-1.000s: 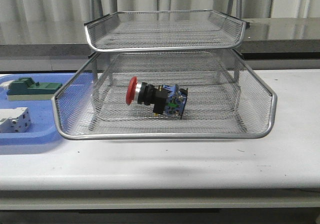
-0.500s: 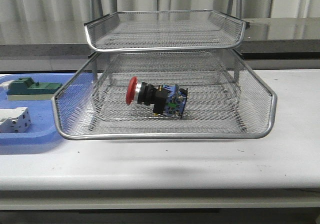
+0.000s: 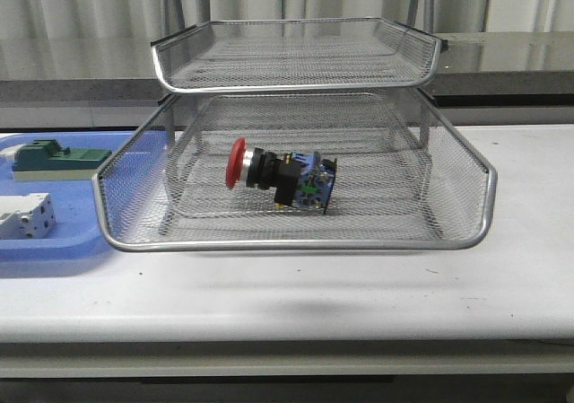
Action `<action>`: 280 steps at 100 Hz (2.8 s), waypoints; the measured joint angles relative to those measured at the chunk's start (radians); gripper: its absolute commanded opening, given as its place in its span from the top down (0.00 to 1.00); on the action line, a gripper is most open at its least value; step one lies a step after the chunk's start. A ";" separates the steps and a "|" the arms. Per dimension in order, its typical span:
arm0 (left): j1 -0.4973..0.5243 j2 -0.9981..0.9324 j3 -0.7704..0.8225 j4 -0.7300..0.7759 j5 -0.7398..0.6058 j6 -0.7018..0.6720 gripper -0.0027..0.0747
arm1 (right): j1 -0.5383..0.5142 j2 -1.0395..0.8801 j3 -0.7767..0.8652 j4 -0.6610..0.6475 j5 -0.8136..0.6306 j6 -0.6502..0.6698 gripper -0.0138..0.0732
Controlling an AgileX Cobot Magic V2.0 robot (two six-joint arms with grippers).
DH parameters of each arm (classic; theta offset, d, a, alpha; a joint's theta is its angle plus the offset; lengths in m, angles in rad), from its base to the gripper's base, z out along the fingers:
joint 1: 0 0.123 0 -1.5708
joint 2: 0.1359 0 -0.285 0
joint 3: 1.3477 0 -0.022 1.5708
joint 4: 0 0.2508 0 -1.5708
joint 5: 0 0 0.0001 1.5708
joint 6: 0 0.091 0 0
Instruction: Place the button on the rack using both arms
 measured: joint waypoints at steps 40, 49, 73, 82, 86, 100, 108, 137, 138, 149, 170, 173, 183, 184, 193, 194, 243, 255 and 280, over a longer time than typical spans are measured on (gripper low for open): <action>0.000 0.000 0.000 0.000 -0.002 -0.001 0.99 | 0.000 0.000 0.000 0.000 0.000 0.000 0.92; 0.000 0.000 0.000 0.000 -0.002 -0.001 0.99 | 0.000 0.000 0.000 0.000 -0.002 0.000 0.92; 0.000 0.000 0.000 0.000 -0.002 -0.001 0.99 | 0.000 0.000 0.000 0.006 -0.049 0.000 0.92; 0.000 0.000 0.000 0.000 -0.002 -0.001 0.99 | 0.000 0.000 0.000 0.045 -0.071 0.000 0.92; 0.000 0.000 0.000 0.000 -0.002 -0.001 0.99 | 0.000 0.008 0.000 0.075 -0.080 0.000 0.92; 0.000 0.000 0.000 0.000 -0.002 -0.001 0.99 | 0.000 0.096 0.000 0.209 -0.085 0.000 0.92; 0.000 0.000 0.000 0.000 -0.002 -0.001 0.99 | 0.000 0.173 0.000 0.290 -0.086 -0.007 0.92; 0.000 0.000 0.000 0.000 -0.002 -0.001 0.99 | 0.002 0.469 0.000 0.511 -0.124 -0.189 0.92; 0.000 0.000 0.000 0.000 -0.002 -0.001 0.99 | 0.004 0.475 0.000 0.515 -0.125 -0.193 0.92; 0.000 0.000 0.000 0.000 -0.002 -0.001 0.99 | 0.040 0.555 0.000 0.540 -0.158 -0.223 0.92; 0.000 0.000 0.000 0.000 -0.002 -0.001 0.99 | 0.192 0.658 0.052 0.551 -0.267 -0.232 0.92; 0.000 0.000 0.000 0.000 -0.002 -0.001 0.99 | 0.214 0.670 0.059 0.553 -0.282 -0.232 0.92; 0.000 0.000 0.000 0.000 -0.002 -0.001 0.99 | 0.291 0.707 0.079 0.558 -0.350 -0.226 0.91; 0.000 0.000 0.000 0.000 0.000 -0.001 0.99 | 0.296 0.711 0.082 0.559 -0.360 -0.226 0.91; 0.000 0.000 0.000 0.000 0.000 -0.001 0.99 | 0.356 0.741 0.095 0.571 -0.425 -0.224 0.91; 0.000 0.000 0.000 0.000 0.000 -0.001 0.99 | 0.361 0.744 0.098 0.572 -0.429 -0.224 0.91; 0.000 0.000 0.000 0.000 0.000 -0.001 0.99 | 0.609 0.921 0.127 0.601 -0.755 -0.219 0.91; 0.000 0.000 0.001 0.000 0.000 -0.001 0.99 | 0.627 0.960 0.127 0.607 -0.804 -0.219 0.91; 0.000 0.000 0.001 0.000 0.000 -0.001 0.99 | 0.627 0.983 0.127 0.611 -0.906 -0.219 0.91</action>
